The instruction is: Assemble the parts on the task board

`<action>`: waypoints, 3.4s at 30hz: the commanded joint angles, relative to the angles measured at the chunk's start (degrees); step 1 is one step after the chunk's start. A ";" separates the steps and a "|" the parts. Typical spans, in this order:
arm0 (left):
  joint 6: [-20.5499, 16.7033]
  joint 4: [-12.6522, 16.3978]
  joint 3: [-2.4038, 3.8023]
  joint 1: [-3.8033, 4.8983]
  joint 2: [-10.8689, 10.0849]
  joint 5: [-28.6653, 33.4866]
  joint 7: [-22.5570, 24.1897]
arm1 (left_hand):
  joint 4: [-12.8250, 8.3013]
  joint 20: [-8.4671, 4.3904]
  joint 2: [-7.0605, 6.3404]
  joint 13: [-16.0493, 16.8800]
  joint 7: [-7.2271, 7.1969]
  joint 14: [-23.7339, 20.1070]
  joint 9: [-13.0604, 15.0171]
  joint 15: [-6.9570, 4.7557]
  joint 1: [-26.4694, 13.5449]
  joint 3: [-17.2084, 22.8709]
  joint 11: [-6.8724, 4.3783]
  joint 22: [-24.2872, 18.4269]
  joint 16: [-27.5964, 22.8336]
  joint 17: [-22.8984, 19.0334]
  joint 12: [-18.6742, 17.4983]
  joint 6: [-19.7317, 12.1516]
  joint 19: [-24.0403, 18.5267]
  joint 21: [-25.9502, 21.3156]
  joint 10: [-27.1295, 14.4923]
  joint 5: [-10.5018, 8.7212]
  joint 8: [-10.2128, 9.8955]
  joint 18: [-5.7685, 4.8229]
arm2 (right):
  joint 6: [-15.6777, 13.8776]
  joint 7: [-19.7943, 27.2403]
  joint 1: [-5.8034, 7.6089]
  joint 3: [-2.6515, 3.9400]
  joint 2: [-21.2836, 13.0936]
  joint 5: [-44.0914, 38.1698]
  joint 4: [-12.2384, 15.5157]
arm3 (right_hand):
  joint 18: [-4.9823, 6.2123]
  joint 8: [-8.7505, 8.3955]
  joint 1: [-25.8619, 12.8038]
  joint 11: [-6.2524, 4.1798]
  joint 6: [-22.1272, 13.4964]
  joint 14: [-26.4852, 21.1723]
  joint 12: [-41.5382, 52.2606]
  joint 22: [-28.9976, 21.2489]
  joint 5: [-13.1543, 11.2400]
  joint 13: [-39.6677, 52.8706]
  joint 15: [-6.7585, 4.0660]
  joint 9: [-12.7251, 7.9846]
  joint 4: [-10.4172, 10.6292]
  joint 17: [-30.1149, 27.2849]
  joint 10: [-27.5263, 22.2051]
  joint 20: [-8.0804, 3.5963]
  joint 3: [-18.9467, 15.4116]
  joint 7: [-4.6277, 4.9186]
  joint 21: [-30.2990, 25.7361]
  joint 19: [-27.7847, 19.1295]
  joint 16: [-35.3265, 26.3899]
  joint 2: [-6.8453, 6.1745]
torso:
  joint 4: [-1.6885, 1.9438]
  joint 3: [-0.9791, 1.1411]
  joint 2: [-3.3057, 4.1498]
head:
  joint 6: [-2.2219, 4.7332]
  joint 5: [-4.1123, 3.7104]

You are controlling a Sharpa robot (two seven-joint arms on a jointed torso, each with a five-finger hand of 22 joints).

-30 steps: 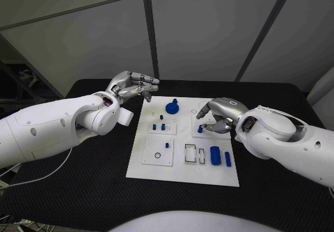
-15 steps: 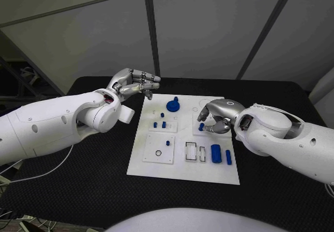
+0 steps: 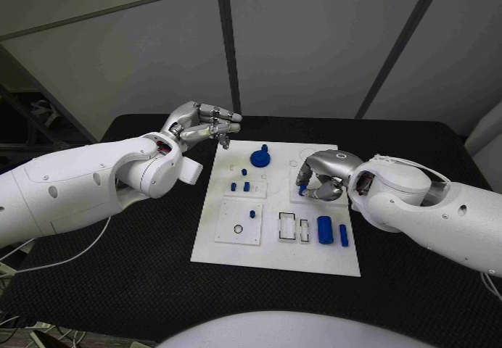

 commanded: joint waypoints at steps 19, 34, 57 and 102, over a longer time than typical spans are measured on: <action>0.13 0.05 0.04 0.07 0.01 0.11 0.66 | -0.06 0.10 0.56 0.11 0.08 -0.05 -0.06 0.24 -0.03 -0.36 0.11 -0.09 -0.23 -0.05 0.36 -0.57 -0.17 -0.28 -0.48 0.05 0.33 -1.05 | 0.80 -0.64 0.05 -0.04 1.33 -1.18 -1.62 | -1.09 1.86 1.69 -1.35 4.67 1.46 1.15 4.07 -1.18 0.72 -1.27 0.97 -0.88 2.97 4.87 -1.00 0.74 -0.99 3.32 3.20 2.71 1.66 | 0.04 -0.02 -0.04 | -0.44 0.15; 0.14 -0.08 0.04 0.07 0.13 0.11 0.48 | -0.09 0.12 0.60 0.13 0.14 -0.10 -0.07 0.27 -0.01 -0.38 0.16 -0.10 -0.23 -0.06 0.42 -0.71 -0.18 -0.32 -0.69 0.05 0.31 -1.05 | -5.31 -0.67 0.04 -0.08 0.14 -1.48 0.50 | -1.23 2.11 1.82 -1.41 5.32 1.52 1.07 4.61 -1.15 0.91 -1.34 1.15 -1.01 3.31 5.65 -1.12 0.61 -0.93 3.74 3.55 3.04 1.95 | -0.03 0.05 -0.09 | -0.22 0.11; 0.19 -0.52 0.04 0.05 0.48 0.13 0.64 | -0.07 0.14 0.78 0.16 0.19 -0.14 -0.07 0.31 0.01 -0.36 0.20 -0.11 -0.22 -0.06 0.52 -0.82 -0.19 -0.36 -0.86 0.06 0.32 -1.04 | -15.89 2.95 0.08 0.02 -1.04 2.79 8.69 | -1.50 1.95 2.03 -1.32 5.33 1.67 0.52 5.69 0.31 1.06 -1.32 1.21 -1.37 4.06 5.95 -1.18 0.58 -0.75 4.57 4.30 3.72 1.92 | 0.02 -0.04 -0.05 | 0.71 0.11; 0.61 -1.39 0.05 0.07 1.99 0.97 0.69 | -0.07 0.15 0.90 0.20 0.21 -0.17 -0.06 0.33 0.05 -0.35 0.22 -0.12 -0.20 -0.06 0.60 -0.86 -0.18 -0.38 -0.96 0.06 0.35 -1.04 | -7.14 6.41 -2.34 -5.72 11.49 7.32 3.12 | -1.48 1.81 1.92 -1.23 5.14 1.64 0.27 5.63 0.60 1.07 -1.26 1.18 -1.34 3.97 5.83 -1.15 0.52 -0.64 4.53 4.22 3.71 1.94 | 0.01 -0.04 -0.01 | -0.74 2.27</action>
